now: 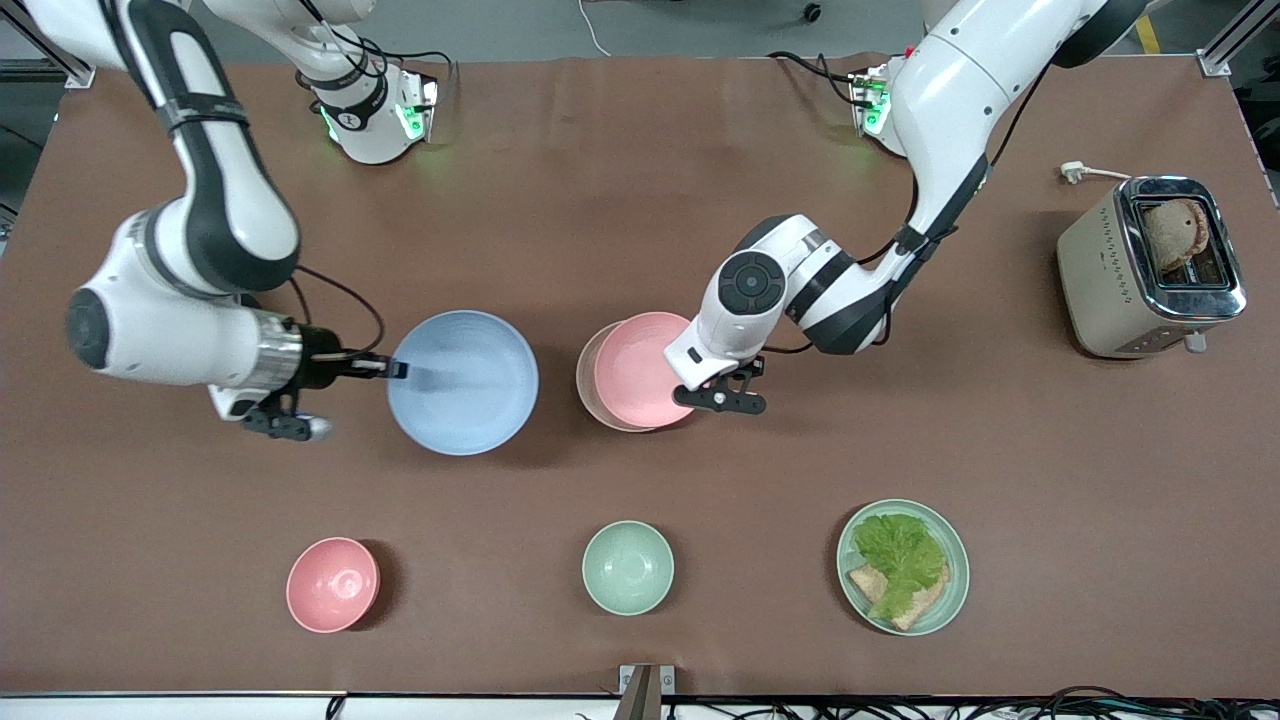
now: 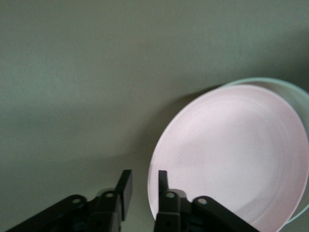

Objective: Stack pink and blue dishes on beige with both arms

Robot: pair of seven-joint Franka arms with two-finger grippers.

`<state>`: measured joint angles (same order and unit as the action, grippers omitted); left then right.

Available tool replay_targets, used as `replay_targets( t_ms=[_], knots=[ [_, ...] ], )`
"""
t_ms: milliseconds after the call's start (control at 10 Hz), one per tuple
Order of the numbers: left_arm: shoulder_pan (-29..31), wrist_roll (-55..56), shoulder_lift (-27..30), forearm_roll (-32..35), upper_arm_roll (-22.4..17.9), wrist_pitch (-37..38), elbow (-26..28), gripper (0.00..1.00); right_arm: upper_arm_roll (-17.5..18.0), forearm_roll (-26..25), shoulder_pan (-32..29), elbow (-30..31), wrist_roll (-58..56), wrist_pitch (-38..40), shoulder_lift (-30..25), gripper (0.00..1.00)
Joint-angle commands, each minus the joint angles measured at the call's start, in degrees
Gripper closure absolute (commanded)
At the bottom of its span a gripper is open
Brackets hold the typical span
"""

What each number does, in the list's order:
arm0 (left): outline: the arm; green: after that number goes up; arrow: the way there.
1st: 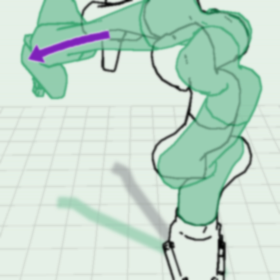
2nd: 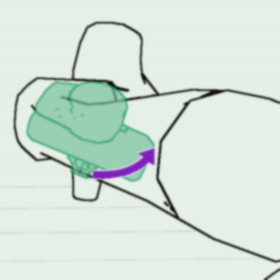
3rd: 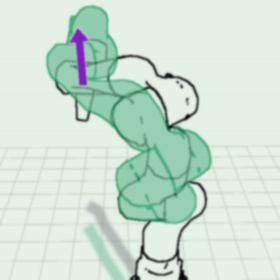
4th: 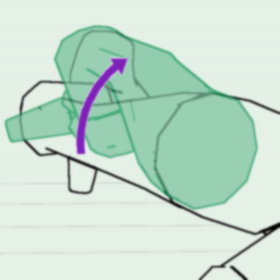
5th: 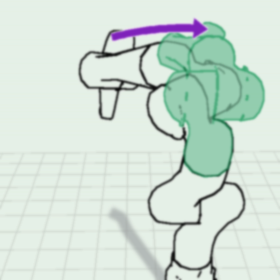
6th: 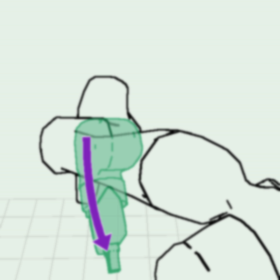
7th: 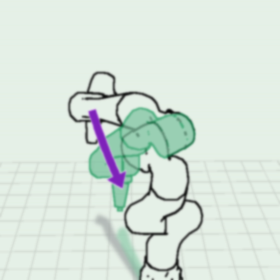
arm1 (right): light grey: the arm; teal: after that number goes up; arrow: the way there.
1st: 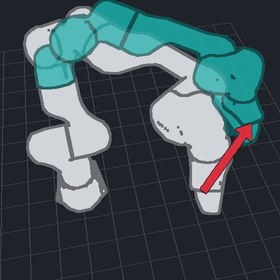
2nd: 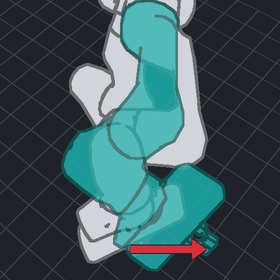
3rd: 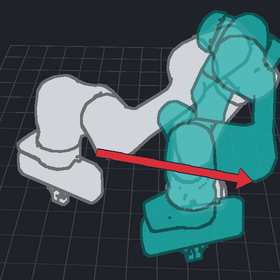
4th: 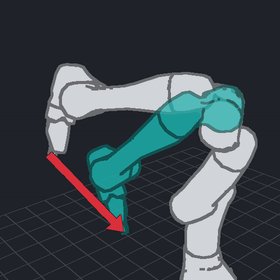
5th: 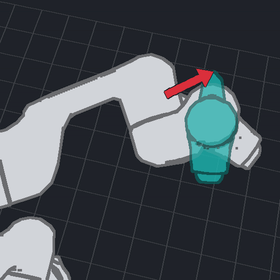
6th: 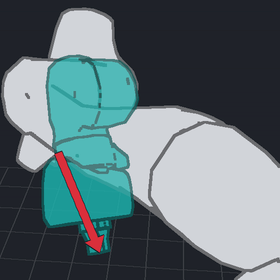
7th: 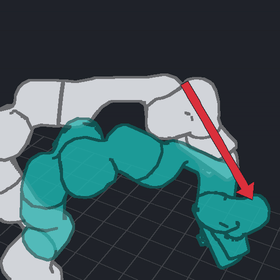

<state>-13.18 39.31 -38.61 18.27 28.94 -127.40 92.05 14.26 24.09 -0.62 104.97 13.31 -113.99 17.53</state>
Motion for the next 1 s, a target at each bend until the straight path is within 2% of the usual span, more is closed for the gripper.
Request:
replay_targets(
  t_ms=[0, 200, 300, 500, 600, 800, 900],
  knots=[
    [4.5, -0.1, 3.9, 1.2, -0.7, 2.8, -3.3, 0.0, 6.5, -0.4, -0.8, 6.5, 5.8, -7.5, -2.3, 1.0],
    [11.4, -1.9, 9.6, 0.7, 0.9, 10.5, -8.1, 0.0, 12.5, -0.3, 0.0, 8.2, 13.4, -15.5, -1.2, 1.0],
    [13.6, -3.7, 12.9, 0.8, 0.9, 15.7, -10.8, 0.0, 14.2, -0.3, 1.1, 9.5, 15.7, -20.2, 0.4, 0.99],
    [19.1, -13.3, 18.7, -1.1, 1.4, 24.5, -13.3, 0.0, 14.9, -0.3, 4.6, 14.1, 16.7, -30.9, 2.7, 0.98],
    [21.9, -17.7, 21.8, -4.4, 1.3, 27.5, -13.3, 0.0, 14.9, -0.3, 6.3, 15.2, 16.8, -34.3, 4.3, 0.98],
    [26.9, -23.6, 26.5, -9.3, 1.3, 32.5, -13.2, 0.0, 14.9, -0.3, 9.4, 15.3, 19.8, -40.0, 7.7, 0.96],
    [27.2, -27.5, 29.3, -10.1, 0.3, 33.5, -12.8, 0.0, 14.9, -0.3, 9.8, 15.4, 19.8, -42.3, 9.2, 0.96]
  ],
)
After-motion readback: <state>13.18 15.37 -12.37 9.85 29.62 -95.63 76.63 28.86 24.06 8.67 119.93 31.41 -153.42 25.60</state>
